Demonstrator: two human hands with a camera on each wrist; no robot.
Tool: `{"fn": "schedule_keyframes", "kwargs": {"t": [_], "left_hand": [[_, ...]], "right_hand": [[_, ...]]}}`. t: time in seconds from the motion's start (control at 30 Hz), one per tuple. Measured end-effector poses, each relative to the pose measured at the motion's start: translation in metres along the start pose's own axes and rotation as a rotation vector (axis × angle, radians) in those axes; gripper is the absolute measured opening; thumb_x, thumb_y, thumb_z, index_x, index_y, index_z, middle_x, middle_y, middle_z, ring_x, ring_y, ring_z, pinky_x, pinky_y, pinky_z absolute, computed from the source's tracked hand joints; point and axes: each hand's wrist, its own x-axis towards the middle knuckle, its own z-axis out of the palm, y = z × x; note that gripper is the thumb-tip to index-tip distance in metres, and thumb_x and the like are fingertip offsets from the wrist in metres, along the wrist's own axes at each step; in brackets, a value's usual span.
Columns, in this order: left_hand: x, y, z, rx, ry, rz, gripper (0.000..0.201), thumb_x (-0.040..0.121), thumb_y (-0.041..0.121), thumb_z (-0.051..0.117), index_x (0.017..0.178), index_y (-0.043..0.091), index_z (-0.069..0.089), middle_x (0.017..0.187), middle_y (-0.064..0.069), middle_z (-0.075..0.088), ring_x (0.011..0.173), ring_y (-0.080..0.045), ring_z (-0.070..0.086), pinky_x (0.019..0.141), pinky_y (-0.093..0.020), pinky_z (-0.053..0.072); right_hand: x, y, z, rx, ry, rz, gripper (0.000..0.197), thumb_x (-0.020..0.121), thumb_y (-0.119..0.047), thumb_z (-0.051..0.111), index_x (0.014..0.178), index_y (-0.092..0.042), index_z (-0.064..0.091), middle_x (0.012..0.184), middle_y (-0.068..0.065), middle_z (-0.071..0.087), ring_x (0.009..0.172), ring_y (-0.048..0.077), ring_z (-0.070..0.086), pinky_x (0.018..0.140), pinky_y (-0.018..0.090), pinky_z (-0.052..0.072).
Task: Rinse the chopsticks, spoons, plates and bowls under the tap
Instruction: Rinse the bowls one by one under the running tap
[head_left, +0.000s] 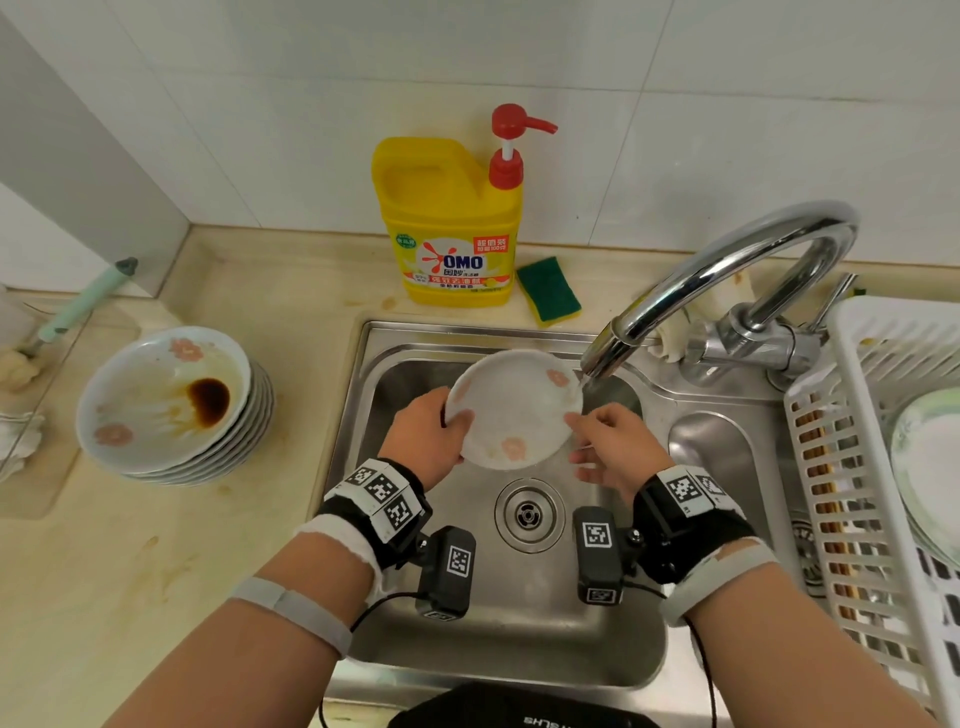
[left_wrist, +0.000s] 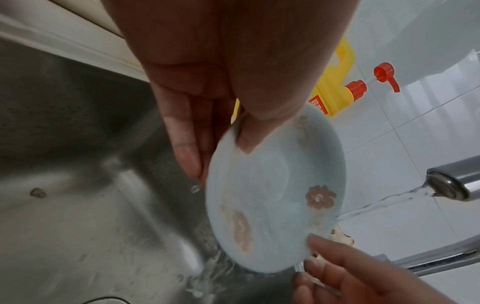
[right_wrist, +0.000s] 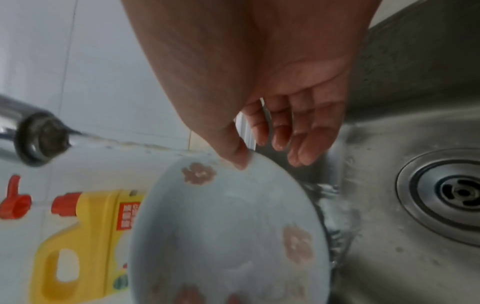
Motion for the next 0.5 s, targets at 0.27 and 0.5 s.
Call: {"fn": "schedule_keyframes", "kwargs": {"t": [0.27, 0.5], "left_hand": [[-0.003, -0.01, 0.0, -0.024, 0.147, 0.08, 0.025, 0.093, 0.01, 0.062, 0.088, 0.033, 0.056, 0.089, 0.006, 0.068, 0.085, -0.013, 0.066, 0.075, -0.034, 0.055], [-0.006, -0.01, 0.009, -0.165, 0.158, 0.179, 0.029, 0.088, 0.002, 0.068, 0.105, 0.024, 0.062, 0.114, 0.007, 0.068, 0.107, -0.005, 0.063, 0.097, -0.027, 0.05]], "right_hand": [[-0.013, -0.013, 0.004, 0.544, -0.249, 0.284, 0.058, 0.105, -0.046, 0.045, 0.108, 0.011, 0.059, 0.113, 0.032, 0.07, 0.104, 0.041, 0.071, 0.086, 0.051, 0.058], [-0.016, -0.02, 0.018, 0.834, -0.216, 0.272, 0.019, 0.105, -0.012, 0.05, 0.109, 0.004, 0.06, 0.089, 0.019, 0.077, 0.075, 0.029, 0.077, 0.062, 0.04, 0.064]]}}
